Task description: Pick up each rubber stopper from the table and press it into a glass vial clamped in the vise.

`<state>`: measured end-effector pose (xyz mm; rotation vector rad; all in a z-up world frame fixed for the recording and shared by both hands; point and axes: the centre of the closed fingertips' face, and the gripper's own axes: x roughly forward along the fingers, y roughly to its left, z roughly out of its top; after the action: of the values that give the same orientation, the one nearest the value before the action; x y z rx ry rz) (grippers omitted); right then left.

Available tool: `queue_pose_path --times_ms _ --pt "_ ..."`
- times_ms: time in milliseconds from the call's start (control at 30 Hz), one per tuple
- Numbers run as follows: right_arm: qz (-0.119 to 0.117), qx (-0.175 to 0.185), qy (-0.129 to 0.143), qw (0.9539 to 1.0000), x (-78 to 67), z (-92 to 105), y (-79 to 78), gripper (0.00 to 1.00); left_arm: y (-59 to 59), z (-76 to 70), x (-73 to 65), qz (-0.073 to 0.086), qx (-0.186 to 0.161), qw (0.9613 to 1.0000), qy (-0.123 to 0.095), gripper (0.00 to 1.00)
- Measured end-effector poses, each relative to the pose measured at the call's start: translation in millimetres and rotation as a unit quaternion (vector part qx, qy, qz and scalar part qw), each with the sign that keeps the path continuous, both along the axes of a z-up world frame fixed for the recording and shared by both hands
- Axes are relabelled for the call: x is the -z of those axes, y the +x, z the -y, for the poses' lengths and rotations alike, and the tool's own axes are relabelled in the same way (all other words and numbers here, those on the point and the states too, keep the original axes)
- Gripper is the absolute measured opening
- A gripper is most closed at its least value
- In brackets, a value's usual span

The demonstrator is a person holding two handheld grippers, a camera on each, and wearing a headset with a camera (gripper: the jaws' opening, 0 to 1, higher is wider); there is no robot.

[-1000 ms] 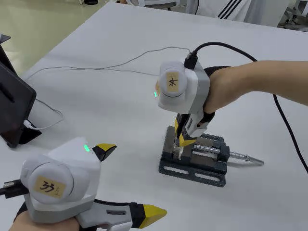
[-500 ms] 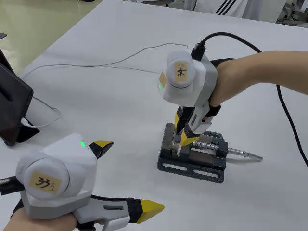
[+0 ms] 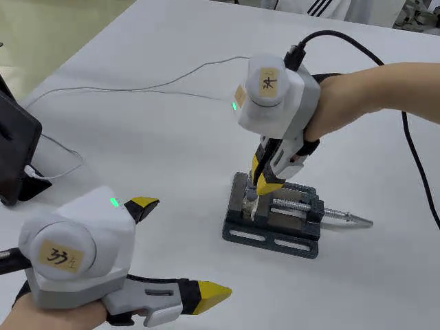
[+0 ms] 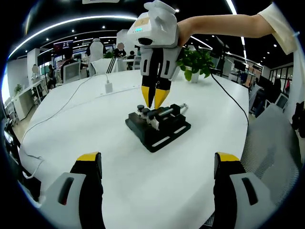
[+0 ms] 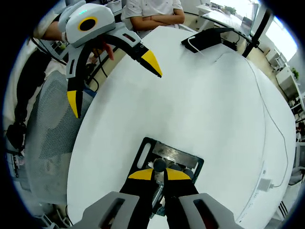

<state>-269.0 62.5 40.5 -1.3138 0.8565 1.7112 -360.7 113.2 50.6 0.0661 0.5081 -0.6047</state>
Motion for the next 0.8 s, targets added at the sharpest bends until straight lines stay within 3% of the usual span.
queue_pose_path --times_ms 800 --pt "-0.019 0.005 0.004 0.9998 8.0 -4.4 -4.2 0.0 -1.1 4.2 9.3 -0.015 0.004 0.9999 -0.003 0.97"
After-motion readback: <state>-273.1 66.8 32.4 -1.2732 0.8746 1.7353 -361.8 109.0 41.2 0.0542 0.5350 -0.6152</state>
